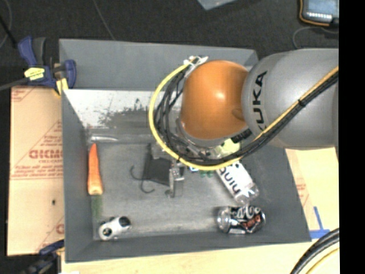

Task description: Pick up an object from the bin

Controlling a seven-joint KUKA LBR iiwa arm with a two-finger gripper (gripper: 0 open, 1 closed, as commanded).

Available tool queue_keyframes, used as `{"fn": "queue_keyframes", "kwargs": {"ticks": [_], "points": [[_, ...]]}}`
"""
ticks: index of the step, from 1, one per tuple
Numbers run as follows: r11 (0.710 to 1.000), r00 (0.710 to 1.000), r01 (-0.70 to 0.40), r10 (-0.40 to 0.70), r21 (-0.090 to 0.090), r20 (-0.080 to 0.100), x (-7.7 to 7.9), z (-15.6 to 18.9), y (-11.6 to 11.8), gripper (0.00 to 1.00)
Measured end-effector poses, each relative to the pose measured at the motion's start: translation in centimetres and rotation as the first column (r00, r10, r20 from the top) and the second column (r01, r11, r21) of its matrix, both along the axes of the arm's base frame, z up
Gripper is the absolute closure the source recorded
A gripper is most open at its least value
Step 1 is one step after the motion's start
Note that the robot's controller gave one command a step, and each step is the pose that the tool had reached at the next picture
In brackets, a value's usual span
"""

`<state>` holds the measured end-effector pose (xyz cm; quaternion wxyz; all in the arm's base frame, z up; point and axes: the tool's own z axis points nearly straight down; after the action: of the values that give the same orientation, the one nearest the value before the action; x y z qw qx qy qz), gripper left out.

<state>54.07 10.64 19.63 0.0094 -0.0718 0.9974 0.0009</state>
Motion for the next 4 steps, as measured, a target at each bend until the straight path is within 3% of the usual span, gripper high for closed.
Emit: {"fn": "queue_keyframes", "kwargs": {"ticks": [1, 2, 3, 4], "points": [[0.983, 0.983, 0.185, -0.185, -0.001, -0.012, 1.9, -2.2, -0.5, 0.0], [0.994, 0.994, 0.107, -0.107, 0.0, -0.002, 3.2, -5.0, -0.6, 0.0], [0.999, 0.999, 0.037, -0.037, -0.001, -0.003, 2.9, -10.1, -1.8, 0.0], [0.985, 0.985, 0.17, -0.17, 0.003, 0.0, 3.4, -12.5, -3.0, 1.0]]}}
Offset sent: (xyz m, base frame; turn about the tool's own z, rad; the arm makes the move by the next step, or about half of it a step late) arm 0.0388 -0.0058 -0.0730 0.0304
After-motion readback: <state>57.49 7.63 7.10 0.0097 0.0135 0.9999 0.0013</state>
